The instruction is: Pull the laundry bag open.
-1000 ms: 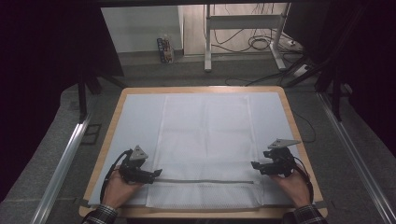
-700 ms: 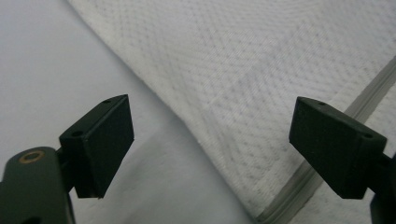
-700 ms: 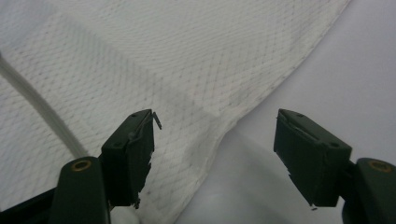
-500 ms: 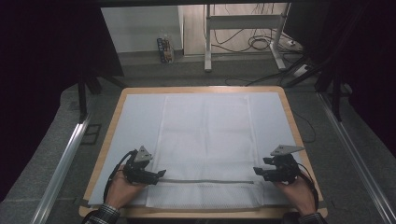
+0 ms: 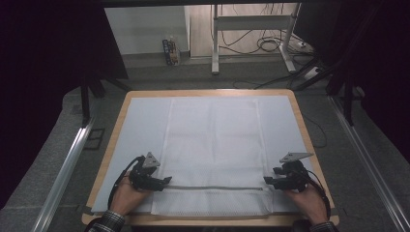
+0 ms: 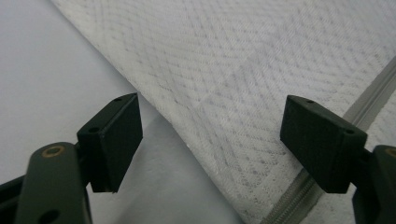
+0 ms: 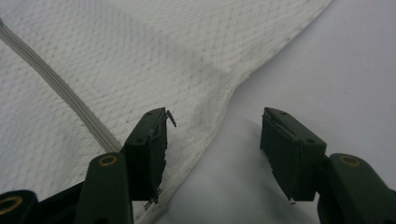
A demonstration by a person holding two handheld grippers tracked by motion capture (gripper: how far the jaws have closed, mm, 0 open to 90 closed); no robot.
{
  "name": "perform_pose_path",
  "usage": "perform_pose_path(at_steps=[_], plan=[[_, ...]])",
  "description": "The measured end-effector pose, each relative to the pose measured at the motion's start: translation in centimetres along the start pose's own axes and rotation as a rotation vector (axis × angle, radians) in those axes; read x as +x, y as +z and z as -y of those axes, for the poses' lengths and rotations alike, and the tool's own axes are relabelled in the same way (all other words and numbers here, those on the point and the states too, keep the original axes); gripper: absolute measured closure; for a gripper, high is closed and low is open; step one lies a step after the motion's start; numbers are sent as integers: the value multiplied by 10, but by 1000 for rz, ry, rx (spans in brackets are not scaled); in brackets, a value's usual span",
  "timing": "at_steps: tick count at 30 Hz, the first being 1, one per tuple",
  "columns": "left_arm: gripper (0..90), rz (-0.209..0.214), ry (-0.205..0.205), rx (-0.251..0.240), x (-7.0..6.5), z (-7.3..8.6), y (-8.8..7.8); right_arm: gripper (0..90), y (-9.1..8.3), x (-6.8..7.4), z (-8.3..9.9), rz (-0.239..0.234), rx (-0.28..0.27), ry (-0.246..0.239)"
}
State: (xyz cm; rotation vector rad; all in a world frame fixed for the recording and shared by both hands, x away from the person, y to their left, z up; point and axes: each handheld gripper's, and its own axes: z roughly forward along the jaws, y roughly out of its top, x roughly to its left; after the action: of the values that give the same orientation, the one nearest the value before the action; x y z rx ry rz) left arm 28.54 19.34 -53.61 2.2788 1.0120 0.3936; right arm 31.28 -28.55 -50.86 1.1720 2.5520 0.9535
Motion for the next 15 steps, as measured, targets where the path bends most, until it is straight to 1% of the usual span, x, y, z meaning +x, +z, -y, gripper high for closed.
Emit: perform_pose_path(at_steps=[1,2,4,8,10,15], plan=[[217,0,7,9,0,0,1,406,2,1,-1,0,6,-5],[215,9,-2,4,0,0,2,408,2,1,-1,-3,7,-9],[220,12,-13,6,1,0,2,414,4,2,-2,-6,8,-19],[210,39,-53,0,6,2,5,433,8,5,-5,-20,11,-37],[211,37,-43,1,6,2,5,451,10,5,-6,-38,6,-35],[211,38,-44,0,6,2,5,487,15,4,-11,-89,-6,-4]])
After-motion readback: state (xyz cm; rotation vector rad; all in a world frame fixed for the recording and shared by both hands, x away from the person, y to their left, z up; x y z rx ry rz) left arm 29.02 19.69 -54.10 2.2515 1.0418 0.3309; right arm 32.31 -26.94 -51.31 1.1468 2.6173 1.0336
